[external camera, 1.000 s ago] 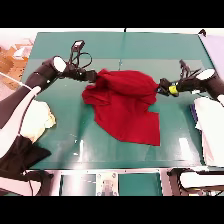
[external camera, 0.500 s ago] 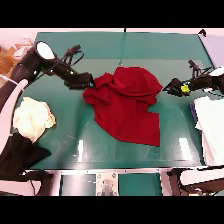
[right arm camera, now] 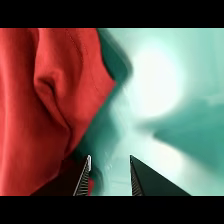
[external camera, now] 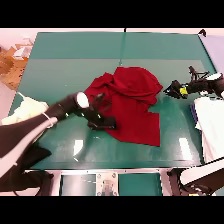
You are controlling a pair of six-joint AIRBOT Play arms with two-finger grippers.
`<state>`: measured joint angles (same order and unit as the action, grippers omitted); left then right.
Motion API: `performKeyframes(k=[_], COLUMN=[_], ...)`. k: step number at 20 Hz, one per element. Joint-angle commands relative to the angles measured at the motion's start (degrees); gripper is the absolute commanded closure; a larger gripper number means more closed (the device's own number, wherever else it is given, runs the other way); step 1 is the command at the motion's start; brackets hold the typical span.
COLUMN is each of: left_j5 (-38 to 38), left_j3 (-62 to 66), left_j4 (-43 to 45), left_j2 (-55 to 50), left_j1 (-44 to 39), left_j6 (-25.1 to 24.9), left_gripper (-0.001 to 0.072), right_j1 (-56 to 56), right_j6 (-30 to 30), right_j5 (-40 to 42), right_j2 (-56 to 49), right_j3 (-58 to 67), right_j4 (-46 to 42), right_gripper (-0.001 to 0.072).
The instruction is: Fold the shirts.
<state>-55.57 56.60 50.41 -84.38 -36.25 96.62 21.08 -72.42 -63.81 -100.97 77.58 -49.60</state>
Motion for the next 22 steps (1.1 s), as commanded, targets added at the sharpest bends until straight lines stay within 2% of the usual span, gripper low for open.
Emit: performKeyframes(k=[1,4,7,8,9,10,11,13,15,17,19,22], left_j5=[13.79,18.75,18.86,18.58,17.70,15.56,12.90,7.87,4.07,2.27,2.58,1.01], left_j3=[-5.40,-5.66,-5.66,-5.64,-5.64,-5.46,-5.29,-5.18,-5.18,-5.18,-5.05,-3.45], left_j4=[-3.56,-4.66,-5.86,-5.84,-5.68,-5.62,-5.40,-3.63,3.26,11.98,17.73,19.71], left_j2=[0.17,-0.55,-2.84,-2.95,-2.93,-2.89,-2.45,-0.04,4.28,9.14,12.44,12.74], left_j1=[-7.08,-9.14,-9.16,-9.03,-8.57,-7.43,-5.75,-0.87,5.11,11.61,18.36,27.10], left_j6=[4.81,5.92,6.88,6.80,6.08,4.02,2.75,1.86,2.95,4.98,4.83,-2.95], left_gripper=[0.0007,0.0008,0.0009,0.0084,0.0430,0.0675,0.0683,0.0684,0.0684,0.0684,0.0684,0.0684], right_j1=[-1.44,-2.91,-3.41,-3.41,-3.19,-2.95,-2.62,-1.49,-0.09,1.44,2.36,2.45], right_j6=[-0.90,-1.05,-1.03,-1.03,-1.03,-1.01,-0.96,-0.79,-0.81,-0.85,-1.55,-5.68], right_j5=[2.99,4.46,4.44,4.44,4.44,4.42,4.24,3.87,2.95,-0.57,-4.52,-5.90], right_j2=[-2.54,-4.00,-5.09,-5.14,-5.14,-5.14,-5.07,-4.48,-2.97,-0.90,2.49,10.91], right_j3=[1.51,2.49,2.73,2.73,2.75,2.80,2.82,2.82,2.75,2.67,-0.24,-10.91], right_j4=[1.64,2.89,3.76,3.80,3.76,3.76,3.76,3.61,3.52,3.04,0.98,-3.52], right_gripper=[0.0422,0.0422,0.0426,0.0468,0.0548,0.0609,0.0700,0.0698,0.0698,0.0699,0.0700,0.0700])
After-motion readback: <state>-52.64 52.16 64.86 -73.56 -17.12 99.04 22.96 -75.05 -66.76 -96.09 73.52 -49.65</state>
